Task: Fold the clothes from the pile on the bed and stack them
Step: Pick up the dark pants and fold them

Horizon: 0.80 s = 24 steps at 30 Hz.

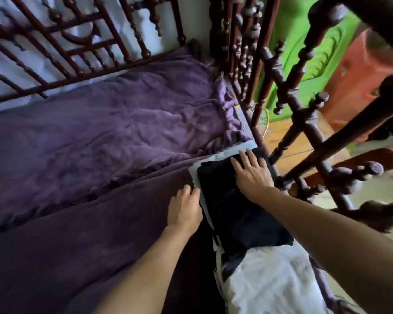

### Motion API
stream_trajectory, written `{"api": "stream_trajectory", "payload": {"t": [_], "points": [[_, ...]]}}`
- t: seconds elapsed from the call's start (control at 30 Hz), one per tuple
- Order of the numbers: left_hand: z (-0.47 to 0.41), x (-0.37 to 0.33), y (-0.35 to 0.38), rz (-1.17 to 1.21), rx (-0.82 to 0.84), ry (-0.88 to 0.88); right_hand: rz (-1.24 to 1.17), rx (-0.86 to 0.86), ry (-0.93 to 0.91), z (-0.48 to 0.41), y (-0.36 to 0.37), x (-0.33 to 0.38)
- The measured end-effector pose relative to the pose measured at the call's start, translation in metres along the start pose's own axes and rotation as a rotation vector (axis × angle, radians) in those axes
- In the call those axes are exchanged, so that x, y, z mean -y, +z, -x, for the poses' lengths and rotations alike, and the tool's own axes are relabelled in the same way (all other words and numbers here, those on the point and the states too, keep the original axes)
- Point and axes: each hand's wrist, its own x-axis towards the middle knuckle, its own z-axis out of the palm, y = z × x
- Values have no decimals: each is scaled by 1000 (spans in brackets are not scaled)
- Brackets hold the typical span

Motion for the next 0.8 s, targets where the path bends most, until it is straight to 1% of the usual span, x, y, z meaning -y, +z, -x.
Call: {"api": "stream_trajectory", "payload": {"t": [0.07,0.17,0.3,0.4,0.47,0.63,0.8], "points": [[23,16,0,30,45,-47,4,-17,-6,0,-6,12],[64,46,-8,72,82,-106,29,-52,-81,3,-30,38],[123,92,-29,91,69,-206,-30,-32,-230,15,-69,104],[173,130,-52,100,5,-298,-105,-49,-337,31,-96,167],[212,160,-68,99,-49,-360,-109,-76,-439,46,-115,216],[326,241,-106,27,-162,-480,-38,-129,-628,102,-159,343],[459,327,-130,23,-272,-590,47,-191,-730,172,-190,466]]}}
